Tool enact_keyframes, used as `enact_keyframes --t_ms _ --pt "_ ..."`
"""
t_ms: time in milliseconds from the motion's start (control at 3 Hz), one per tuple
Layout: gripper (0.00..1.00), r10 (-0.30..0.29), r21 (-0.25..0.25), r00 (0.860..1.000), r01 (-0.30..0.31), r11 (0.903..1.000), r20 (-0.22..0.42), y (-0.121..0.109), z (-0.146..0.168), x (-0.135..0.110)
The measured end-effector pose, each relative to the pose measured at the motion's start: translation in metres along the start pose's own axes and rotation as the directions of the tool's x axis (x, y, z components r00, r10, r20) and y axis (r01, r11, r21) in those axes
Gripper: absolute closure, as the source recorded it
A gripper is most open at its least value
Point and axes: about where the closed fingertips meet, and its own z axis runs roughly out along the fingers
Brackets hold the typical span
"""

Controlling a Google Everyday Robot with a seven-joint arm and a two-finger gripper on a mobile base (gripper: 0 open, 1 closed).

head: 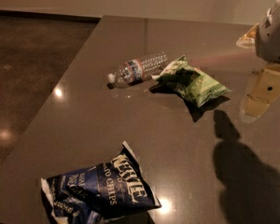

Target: Pick water bottle

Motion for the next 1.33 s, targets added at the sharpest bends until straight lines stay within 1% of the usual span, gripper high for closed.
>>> enact_keyframes --t_ms 333,667,1000,1333 --pt "0.0 0.0 0.0 1.0 0.0 1.0 0.0 0.0 0.0 0.0" --pt "0.0 -0.014 -0.012 1.0 0.014 0.9998 -0.002 -0.003 -0.001 -0.006" --pt "0.0 -0.082 -0.03 0.997 0.082 0.9961 0.008 -0.014 0.009 -0.03" --pt "0.0 -0.161 -0.052 0.986 0.164 0.9851 0.049 -0.025 0.028 -0.07"
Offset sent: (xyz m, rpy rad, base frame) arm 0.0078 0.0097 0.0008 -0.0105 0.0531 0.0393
